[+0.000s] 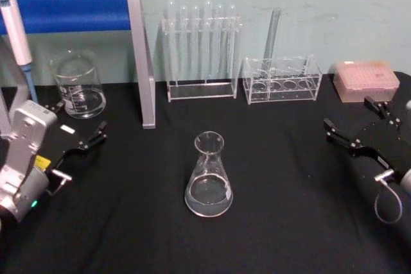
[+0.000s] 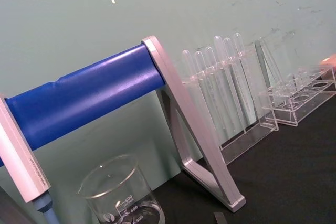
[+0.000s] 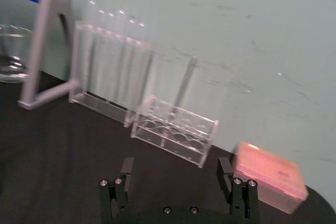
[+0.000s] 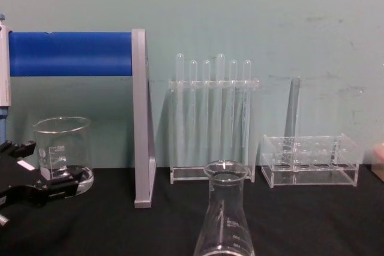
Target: Grasp the erlenmeyer flask with one hand, shake it three times, then place it back.
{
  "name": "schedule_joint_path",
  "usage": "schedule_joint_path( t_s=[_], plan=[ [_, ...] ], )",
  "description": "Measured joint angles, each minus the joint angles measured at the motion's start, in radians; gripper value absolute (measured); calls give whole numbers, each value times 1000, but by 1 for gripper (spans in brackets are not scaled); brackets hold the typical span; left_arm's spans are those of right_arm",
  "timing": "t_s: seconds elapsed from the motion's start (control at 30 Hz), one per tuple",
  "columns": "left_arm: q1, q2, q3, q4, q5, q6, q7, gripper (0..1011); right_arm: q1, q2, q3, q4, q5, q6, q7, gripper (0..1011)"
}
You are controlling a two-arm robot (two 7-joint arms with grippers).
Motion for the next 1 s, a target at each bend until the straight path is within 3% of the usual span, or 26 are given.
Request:
schedule_joint_path(
  t_s=[0.23, 0.43, 0.7, 1.0],
  plan=[
    [0, 0, 0, 0, 0, 0, 0, 1001, -72, 43, 39, -91, 76, 3, 108, 1000],
    [0, 0, 0, 0, 0, 0, 0, 1001, -102, 63, 44, -129, 112, -5, 201, 1000],
    [0, 0, 0, 0, 0, 0, 0, 1001, -101, 67, 30, -140, 136, -15, 310, 1000],
    [0, 0, 0, 0, 0, 0, 0, 1001, -45, 36, -19, -109, 137, -3, 428, 1000]
  ],
)
